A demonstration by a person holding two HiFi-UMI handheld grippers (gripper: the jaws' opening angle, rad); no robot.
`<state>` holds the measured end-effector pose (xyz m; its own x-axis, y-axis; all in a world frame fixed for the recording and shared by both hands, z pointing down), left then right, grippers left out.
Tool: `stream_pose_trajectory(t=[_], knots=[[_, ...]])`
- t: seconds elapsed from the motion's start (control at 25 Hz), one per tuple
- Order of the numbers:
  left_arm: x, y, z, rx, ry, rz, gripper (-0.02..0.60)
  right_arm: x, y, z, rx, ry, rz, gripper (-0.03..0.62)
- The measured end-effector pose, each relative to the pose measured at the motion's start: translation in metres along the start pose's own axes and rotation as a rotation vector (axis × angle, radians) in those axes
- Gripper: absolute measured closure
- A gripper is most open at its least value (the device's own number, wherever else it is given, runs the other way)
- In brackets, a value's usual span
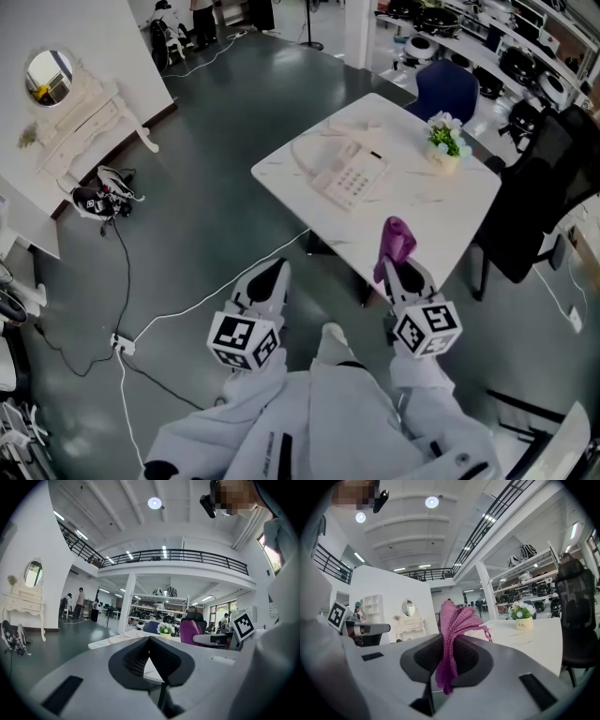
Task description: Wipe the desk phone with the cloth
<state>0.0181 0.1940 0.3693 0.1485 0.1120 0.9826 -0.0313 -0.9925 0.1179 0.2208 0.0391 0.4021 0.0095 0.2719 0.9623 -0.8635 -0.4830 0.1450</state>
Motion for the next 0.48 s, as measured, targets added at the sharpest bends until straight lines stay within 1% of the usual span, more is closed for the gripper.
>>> stream_pose_trajectory(t=[0.24,0.48], knots=[[0.000,0.025,-0.022,-0.001,0.001,-0.001,0.583,0.003,0.031,0.013,0.004,0.012,-0.008,0.556],[-0.008,0.066,-0.047,0.020,-0.006,-0.006,0.583,-0.009,0.072,0.027,0.017,0.018,-0.006,0.556]])
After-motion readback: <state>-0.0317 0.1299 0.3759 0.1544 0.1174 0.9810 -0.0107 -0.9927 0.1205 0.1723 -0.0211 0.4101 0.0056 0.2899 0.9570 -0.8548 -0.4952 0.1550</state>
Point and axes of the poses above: the fingertips, and each gripper's own axes: y forward along the fingers, z to its right, x out of its underside, the point moved 5 cm from there along -y, backward along the fingers, and after that the axes turned 1 degree about y, right-handed, at the moved point
